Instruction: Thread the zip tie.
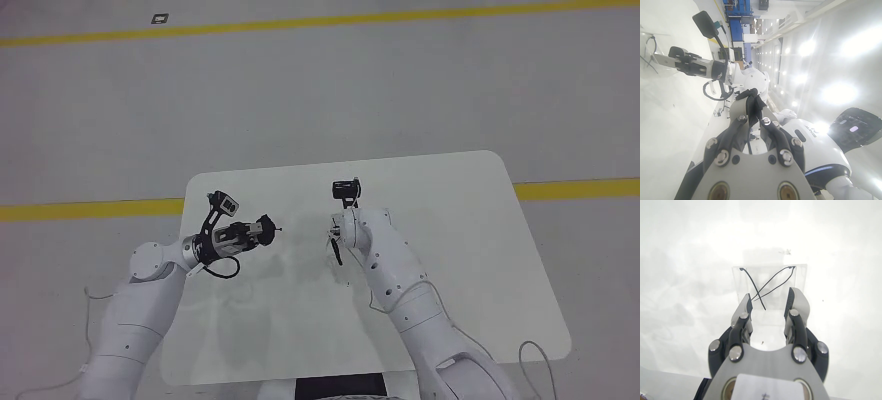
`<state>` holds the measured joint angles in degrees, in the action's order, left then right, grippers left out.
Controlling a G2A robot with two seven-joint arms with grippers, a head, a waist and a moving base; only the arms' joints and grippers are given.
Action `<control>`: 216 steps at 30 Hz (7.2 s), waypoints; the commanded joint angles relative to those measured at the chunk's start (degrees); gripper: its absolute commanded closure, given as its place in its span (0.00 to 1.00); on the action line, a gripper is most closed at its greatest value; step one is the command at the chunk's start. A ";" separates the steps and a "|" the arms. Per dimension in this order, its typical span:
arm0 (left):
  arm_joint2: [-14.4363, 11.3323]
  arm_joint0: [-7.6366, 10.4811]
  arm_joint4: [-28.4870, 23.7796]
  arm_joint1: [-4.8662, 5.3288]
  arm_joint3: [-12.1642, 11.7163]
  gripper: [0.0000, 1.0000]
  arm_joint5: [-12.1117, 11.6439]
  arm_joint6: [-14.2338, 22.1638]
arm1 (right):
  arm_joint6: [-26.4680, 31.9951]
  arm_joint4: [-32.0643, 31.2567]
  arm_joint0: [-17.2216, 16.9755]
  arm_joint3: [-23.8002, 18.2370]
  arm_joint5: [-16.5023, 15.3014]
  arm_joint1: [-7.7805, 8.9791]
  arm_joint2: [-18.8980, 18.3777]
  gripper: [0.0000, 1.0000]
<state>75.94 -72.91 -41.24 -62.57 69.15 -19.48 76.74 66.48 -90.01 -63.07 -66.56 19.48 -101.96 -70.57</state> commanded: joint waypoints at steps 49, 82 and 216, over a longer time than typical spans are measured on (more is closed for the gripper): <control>0.00 0.00 0.00 0.00 0.00 1.00 0.00 0.00 | -2.92 0.06 3.42 7.52 0.00 -0.41 -1.57 0.80; 0.00 0.00 0.00 0.00 0.00 1.00 0.00 0.00 | -0.27 0.06 -0.54 -2.00 0.00 -0.13 -0.89 1.00; -4.36 -1.58 6.26 -6.41 3.32 1.00 0.00 -19.60 | -81.42 28.76 -28.06 -29.85 -6.70 8.75 16.35 1.00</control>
<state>71.58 -74.49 -34.97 -68.98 72.48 -19.48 57.14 -15.05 -61.26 -91.15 -96.45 12.79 -93.22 -54.29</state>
